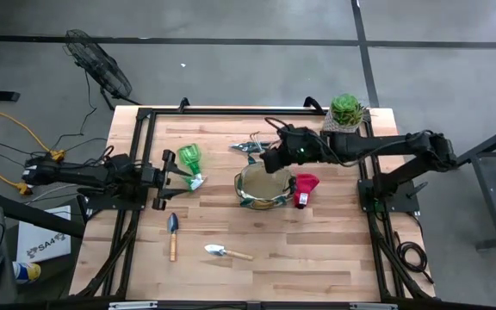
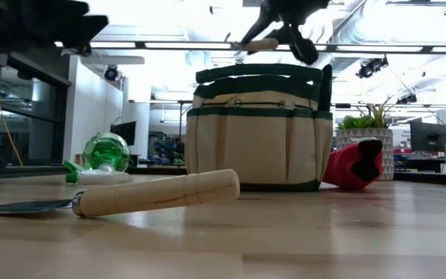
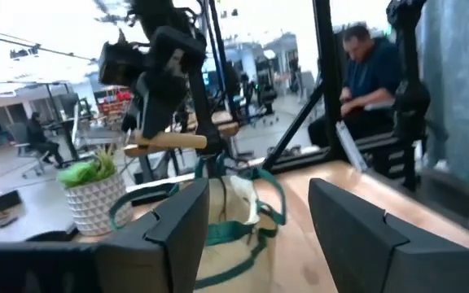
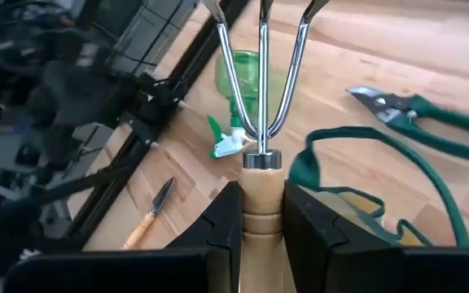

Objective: Pick & Place Garden tools in Gardening bag
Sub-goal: Put the brown hand rake into the gardening bag

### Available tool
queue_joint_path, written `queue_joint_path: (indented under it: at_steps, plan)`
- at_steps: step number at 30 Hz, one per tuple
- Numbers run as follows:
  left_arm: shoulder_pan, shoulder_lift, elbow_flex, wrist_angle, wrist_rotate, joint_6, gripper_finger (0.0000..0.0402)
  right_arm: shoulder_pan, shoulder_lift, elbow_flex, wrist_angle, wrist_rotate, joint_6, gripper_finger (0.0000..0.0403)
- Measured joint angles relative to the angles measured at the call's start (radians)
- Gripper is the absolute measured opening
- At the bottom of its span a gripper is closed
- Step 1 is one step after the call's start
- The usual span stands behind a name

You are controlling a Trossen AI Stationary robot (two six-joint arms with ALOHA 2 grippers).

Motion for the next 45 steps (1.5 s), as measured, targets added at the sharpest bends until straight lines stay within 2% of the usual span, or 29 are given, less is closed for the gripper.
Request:
queue_joint_path:
  at_steps: [5, 9, 13, 18, 20, 26, 30, 35, 45]
  plan:
    - [-0.039, 0.217, 0.129, -0.008, -0.025, 0.133, 0.0196, -0.051, 0.024, 0.0, 0.001, -0.062, 0.035, 0.0054]
    - [-0.118, 0.418, 0.253, -0.032, -0.14, 0.297, 0.0195, -0.071, 0.04, 0.0, 0.006, -0.07, 0.038, 0.0054]
    - [-0.203, 0.621, 0.387, -0.036, -0.318, 0.479, 0.0195, -0.081, 0.041, 0.0, 0.005, -0.076, 0.037, 0.0054]
    - [-0.281, 0.854, 0.548, -0.027, -0.649, 0.692, 0.0195, -0.081, 0.041, 0.0, 0.005, -0.06, 0.027, 0.0054]
    - [-0.296, 0.942, 0.617, -0.025, -0.778, 0.73, 0.0195, -0.081, 0.041, 0.0, 0.005, -0.053, 0.023, 0.0054]
    - [-0.293, 1.161, 0.803, -0.026, -1.094, 0.65, 0.0195, -0.078, 0.041, 0.0, 0.062, 0.044, 0.013, 0.0054]
    - [-0.294, 1.266, 0.897, -0.028, -1.214, 0.572, 0.0195, -0.064, 0.041, 0.0, 0.108, 0.091, -0.003, 0.0054]
    - [-0.291, 1.35, 0.961, -0.019, -1.309, 0.532, 0.0195, -0.051, 0.041, -0.001, 0.152, 0.127, -0.012, 0.0054]
    - [-0.253, 1.379, 0.97, 0.009, -1.312, 0.429, 0.0195, -0.052, 0.04, -0.001, 0.223, 0.133, -0.023, 0.0054]
